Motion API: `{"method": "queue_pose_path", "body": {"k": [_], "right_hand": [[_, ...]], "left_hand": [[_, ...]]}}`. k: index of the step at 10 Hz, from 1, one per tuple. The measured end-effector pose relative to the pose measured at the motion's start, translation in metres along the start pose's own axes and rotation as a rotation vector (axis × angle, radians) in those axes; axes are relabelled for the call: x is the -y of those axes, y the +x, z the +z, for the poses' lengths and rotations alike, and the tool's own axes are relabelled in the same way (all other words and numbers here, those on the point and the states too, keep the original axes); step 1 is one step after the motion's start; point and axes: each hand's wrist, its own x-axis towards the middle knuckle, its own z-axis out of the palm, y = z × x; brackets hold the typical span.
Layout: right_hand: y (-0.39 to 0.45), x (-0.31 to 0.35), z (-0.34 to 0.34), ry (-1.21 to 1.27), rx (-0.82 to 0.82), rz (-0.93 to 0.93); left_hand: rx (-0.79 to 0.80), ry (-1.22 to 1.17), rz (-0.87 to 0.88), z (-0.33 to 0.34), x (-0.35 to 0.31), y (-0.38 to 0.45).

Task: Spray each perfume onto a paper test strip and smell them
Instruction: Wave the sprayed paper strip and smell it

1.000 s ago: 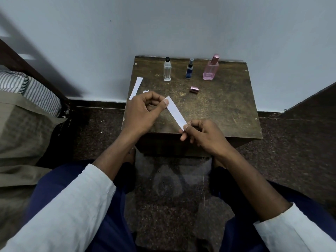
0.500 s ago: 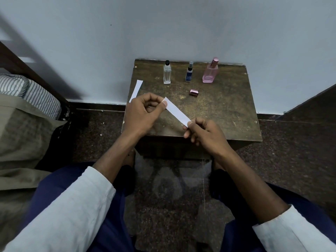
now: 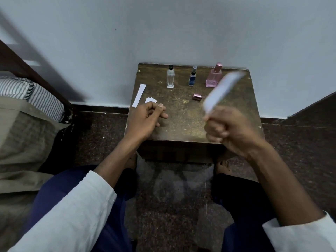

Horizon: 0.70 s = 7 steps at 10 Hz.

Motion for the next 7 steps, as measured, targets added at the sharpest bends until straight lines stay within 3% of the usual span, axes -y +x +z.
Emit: {"method": "queue_pose_path", "body": {"k": [1, 2, 3, 4, 5, 6, 7], "right_hand": [[0.000, -0.008, 0.002, -0.404, 0.029, 0.024], [-0.019, 0.011, 0.005, 0.708, 0.311, -0.134], [-0.006, 0.006, -0.002, 0.451, 0.156, -0.015], [-0.009, -0.011, -0.008, -0.149, 0.225, 0.186], [-0.034, 0.010, -0.015, 0.594, 0.240, 0.007], [-0.016, 0.001, -0.011, 0.176, 0.244, 0.060], [-0.011, -0.010, -0.004, -0.862, 0.347, 0.188]], "left_hand": [[0.004, 0.029, 0.016, 0.000, 0.000, 0.000], [0.007, 0.028, 0.024, -0.002, -0.001, 0.001], [0.008, 0.041, 0.017, -0.001, -0.002, -0.001], [0.003, 0.062, 0.007, -0.001, -0.003, -0.002], [0.010, 0.069, 0.020, -0.001, -0.003, 0.000], [0.021, 0.062, 0.012, -0.001, 0.000, 0.000], [0.029, 0.056, 0.007, 0.000, 0.001, 0.000]]}}
